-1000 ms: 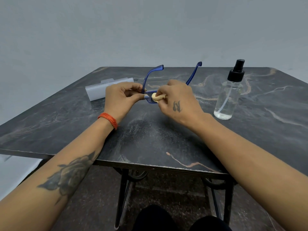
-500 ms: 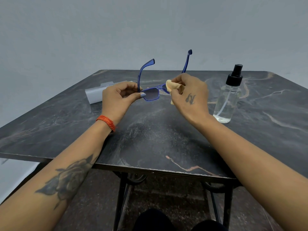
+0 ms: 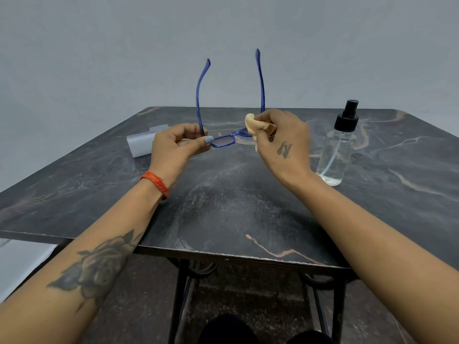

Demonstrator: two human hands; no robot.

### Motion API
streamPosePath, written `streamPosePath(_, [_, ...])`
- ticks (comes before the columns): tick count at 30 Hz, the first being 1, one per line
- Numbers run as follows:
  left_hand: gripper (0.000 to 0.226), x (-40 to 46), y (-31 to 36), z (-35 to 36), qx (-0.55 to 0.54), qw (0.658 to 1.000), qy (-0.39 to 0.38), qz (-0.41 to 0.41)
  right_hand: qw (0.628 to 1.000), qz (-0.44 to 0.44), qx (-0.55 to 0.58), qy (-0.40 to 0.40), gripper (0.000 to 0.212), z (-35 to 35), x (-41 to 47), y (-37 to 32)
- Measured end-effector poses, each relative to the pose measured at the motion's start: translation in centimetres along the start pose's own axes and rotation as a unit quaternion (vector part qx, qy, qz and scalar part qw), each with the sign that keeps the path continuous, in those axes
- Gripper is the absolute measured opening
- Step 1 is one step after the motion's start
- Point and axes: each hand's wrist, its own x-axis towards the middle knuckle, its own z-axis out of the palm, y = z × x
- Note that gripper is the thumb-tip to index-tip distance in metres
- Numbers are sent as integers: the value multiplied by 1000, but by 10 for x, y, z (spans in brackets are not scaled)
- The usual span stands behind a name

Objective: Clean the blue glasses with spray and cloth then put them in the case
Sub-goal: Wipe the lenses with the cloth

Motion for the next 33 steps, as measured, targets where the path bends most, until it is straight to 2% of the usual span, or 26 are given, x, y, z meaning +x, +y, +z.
streamPosePath(4, [11,-1,0,2,-87,995,-13,-48,999,-5,35,27,18,0,0,-3])
streamPosePath(8, [5,1,-1,1,-126,986,-22,-103,997,-16,61,54,13,2,0,-7])
streamPosePath(18, [8,0,3,4,-215,947,-57,-232,982,-177,46,35,26,15,-12,-11])
streamPosePath(23, [12,0,3,3,-246,929,-75,-267,975,-222,14,23,28,19,-13,-11])
streamPosePath(28, [14,-2,4,3,-250,926,-79,-270,958,-286,26,-10,29,20,-17,-15])
streamPosePath(33, [12,-2,4,2,-238,928,-79,-276,956,-290,36,-26,29,20,-18,-12])
